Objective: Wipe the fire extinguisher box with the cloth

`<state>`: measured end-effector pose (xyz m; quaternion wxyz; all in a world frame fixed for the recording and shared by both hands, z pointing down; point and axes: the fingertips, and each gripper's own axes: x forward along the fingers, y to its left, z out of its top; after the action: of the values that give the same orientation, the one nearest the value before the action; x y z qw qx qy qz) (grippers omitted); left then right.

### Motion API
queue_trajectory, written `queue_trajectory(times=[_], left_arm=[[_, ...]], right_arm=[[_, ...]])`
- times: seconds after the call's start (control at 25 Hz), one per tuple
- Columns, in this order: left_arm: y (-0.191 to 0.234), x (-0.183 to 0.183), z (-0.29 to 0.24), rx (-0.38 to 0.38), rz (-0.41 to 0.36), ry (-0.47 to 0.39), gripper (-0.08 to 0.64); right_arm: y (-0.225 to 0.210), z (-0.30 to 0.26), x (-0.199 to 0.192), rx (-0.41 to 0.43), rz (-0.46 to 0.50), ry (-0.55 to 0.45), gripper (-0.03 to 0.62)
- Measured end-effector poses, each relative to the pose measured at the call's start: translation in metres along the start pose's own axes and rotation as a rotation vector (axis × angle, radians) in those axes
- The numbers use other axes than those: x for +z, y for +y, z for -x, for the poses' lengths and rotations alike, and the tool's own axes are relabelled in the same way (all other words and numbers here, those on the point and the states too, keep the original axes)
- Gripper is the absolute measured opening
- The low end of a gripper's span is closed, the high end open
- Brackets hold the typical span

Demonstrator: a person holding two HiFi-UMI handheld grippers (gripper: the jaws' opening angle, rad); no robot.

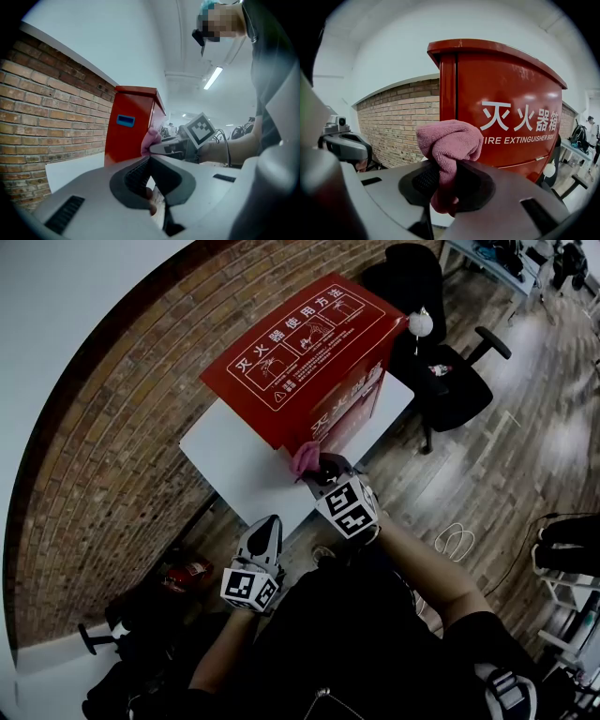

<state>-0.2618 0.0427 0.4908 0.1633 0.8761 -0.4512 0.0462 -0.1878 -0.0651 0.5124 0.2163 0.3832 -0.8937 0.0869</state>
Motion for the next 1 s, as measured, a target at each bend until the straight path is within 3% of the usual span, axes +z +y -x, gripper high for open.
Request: queue_trajectory(times=[1.0], left_arm=[[0.018, -0.008, 0.005, 0.036, 0.006, 0.028, 0.020]], right_arm=[[0.004, -0.037, -0.070, 0.014, -0.029, 0.066, 0.084]])
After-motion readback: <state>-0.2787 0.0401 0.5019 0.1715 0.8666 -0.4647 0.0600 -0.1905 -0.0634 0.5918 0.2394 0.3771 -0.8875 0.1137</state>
